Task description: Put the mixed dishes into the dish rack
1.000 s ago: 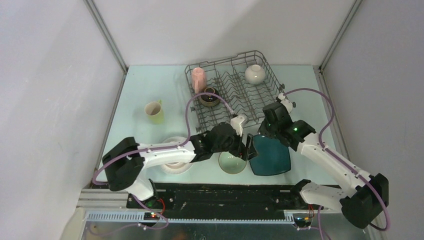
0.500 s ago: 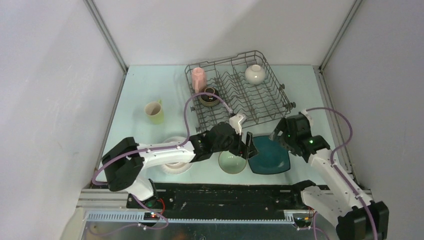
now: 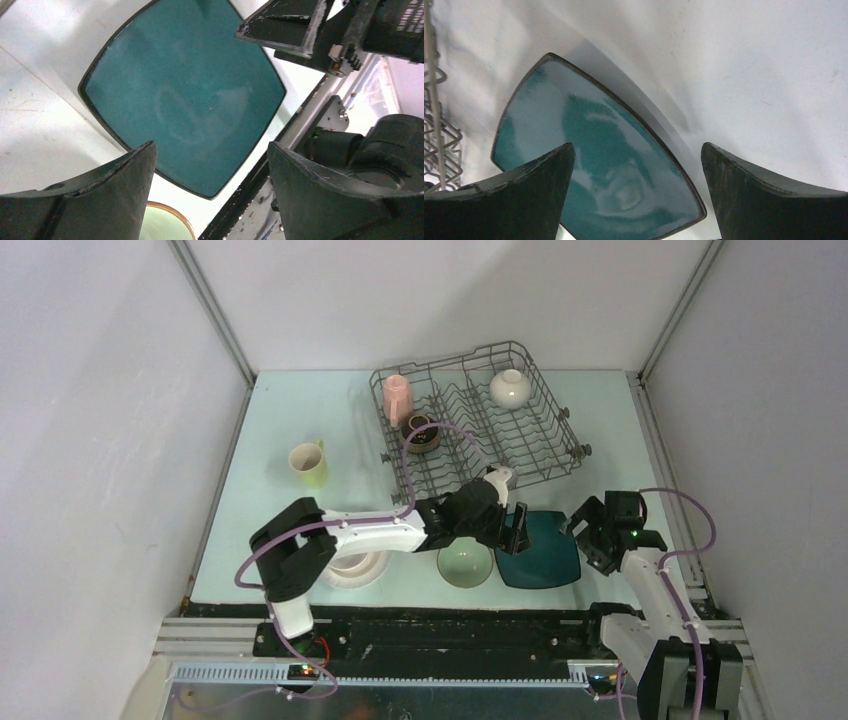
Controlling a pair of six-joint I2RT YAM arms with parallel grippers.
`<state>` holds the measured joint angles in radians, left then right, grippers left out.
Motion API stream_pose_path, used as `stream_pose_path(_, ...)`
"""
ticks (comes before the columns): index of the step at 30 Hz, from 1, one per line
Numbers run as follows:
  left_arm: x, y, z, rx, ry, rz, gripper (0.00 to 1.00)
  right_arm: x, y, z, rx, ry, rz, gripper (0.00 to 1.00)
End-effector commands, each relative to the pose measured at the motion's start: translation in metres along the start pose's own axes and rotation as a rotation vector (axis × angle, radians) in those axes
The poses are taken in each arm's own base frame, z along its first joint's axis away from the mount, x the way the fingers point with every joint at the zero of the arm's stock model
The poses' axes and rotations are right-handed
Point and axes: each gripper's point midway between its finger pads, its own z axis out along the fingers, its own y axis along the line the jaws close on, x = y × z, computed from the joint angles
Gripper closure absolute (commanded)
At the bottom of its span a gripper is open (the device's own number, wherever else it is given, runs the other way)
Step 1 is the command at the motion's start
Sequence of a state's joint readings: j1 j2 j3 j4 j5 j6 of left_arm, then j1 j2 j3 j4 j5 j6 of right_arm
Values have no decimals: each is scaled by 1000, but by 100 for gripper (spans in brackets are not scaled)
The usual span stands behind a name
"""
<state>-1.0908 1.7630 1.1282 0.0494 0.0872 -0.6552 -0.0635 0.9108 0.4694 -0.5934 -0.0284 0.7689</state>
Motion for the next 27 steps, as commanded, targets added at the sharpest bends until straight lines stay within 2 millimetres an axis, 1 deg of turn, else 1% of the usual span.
stream_pose_path(1,4,5,10,-38,23,-19,12,-5,6,10,-47,-24,-30,1)
stream_pose_path(4,14,13,21,-74,69,-24,12,1,6,19,-53,8,-48,1)
stream_pose_path(6,17,17,26,-87,82,-26,12,12,11,23,-82,70,-63,5)
stream_pose_path(10,21,27,31,-114,96,-22,11,31,24,23,-159,168,-81,9)
stream_pose_path(13,28,36,33,-125,128,-30,11,41,31,16,-203,201,-92,10)
stream_pose_path(16,35,44,32,-145,150,-28,11,47,31,10,-212,208,-107,11)
stream_pose_path(19,42,52,29,-167,162,-26,11,51,25,6,-202,211,-106,11)
stream_pose_path(22,43,57,25,-187,155,-20,11,62,24,4,-202,232,-134,11)
stream_pose_path(27,44,64,11,-208,132,-4,11,78,20,0,-188,261,-176,11)
